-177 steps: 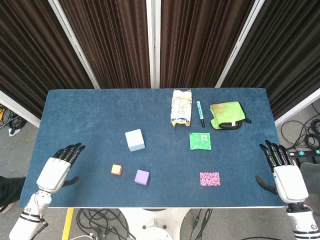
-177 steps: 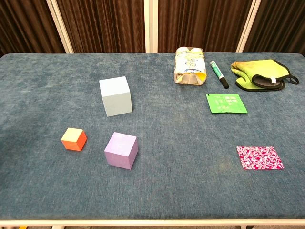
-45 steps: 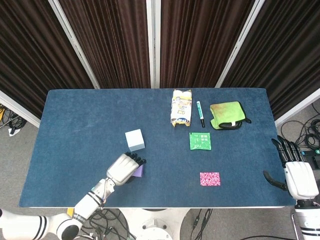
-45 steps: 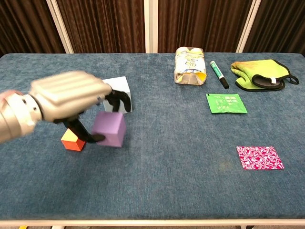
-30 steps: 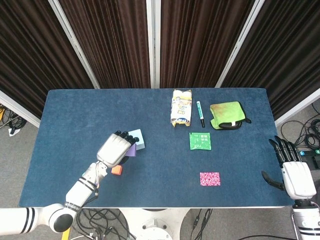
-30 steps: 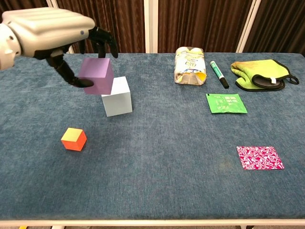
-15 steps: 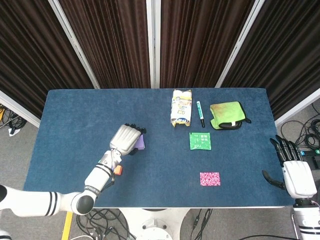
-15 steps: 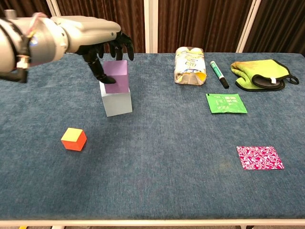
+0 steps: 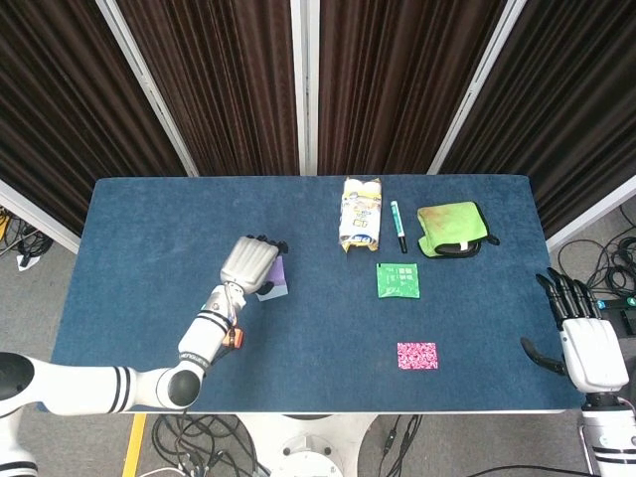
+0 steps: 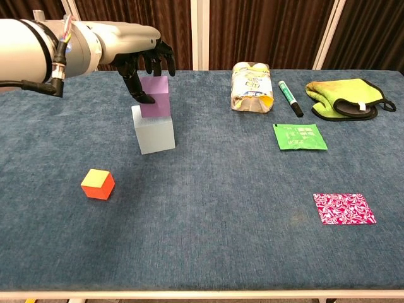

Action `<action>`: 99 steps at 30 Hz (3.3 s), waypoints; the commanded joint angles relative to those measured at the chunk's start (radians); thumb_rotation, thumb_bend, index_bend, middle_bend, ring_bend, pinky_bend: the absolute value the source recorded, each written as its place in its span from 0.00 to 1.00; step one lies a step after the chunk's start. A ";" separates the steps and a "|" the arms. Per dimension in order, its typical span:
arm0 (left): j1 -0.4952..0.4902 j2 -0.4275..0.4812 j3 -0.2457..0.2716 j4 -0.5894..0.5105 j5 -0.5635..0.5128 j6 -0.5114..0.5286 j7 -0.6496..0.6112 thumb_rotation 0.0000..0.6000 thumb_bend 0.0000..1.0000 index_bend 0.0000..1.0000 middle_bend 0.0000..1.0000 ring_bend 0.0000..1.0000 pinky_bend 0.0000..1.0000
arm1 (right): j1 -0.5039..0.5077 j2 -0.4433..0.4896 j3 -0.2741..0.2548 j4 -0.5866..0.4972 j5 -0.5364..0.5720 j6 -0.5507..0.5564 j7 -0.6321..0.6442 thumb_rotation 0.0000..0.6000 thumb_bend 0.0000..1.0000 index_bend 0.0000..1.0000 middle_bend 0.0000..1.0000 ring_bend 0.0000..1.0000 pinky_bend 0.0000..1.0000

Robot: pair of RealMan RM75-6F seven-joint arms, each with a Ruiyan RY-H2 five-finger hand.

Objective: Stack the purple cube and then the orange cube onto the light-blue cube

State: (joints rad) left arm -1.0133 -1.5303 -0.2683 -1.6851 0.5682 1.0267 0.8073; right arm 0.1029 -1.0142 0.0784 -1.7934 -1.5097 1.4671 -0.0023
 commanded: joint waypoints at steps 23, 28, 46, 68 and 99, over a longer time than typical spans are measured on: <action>-0.023 0.007 0.057 0.096 0.026 -0.074 -0.119 1.00 0.32 0.36 0.58 0.33 0.37 | 0.005 -0.012 0.010 0.003 0.031 -0.010 -0.031 1.00 0.18 0.00 0.00 0.00 0.00; -0.024 0.001 0.059 0.115 0.021 -0.076 -0.141 1.00 0.32 0.36 0.58 0.33 0.37 | 0.006 -0.015 0.010 0.005 0.033 -0.012 -0.035 1.00 0.18 0.00 0.00 0.00 0.00; 0.000 0.048 0.052 0.062 0.031 -0.056 -0.226 1.00 0.16 0.22 0.29 0.24 0.33 | 0.009 -0.013 0.011 0.002 0.036 -0.016 -0.035 1.00 0.18 0.00 0.00 0.00 0.00; 0.316 0.344 0.330 -0.253 0.412 0.167 -0.307 1.00 0.16 0.42 0.44 0.26 0.33 | 0.012 -0.017 0.004 0.006 0.019 -0.018 -0.042 1.00 0.18 0.00 0.00 0.00 0.00; 0.424 0.070 0.367 0.114 0.771 0.077 -0.333 1.00 0.22 0.39 0.47 0.31 0.33 | 0.020 -0.013 0.010 0.002 0.045 -0.038 -0.040 1.00 0.18 0.00 0.00 0.00 0.00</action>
State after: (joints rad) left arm -0.5895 -1.4601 0.0994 -1.5719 1.3390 1.1044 0.4745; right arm 0.1232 -1.0275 0.0884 -1.7913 -1.4647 1.4296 -0.0423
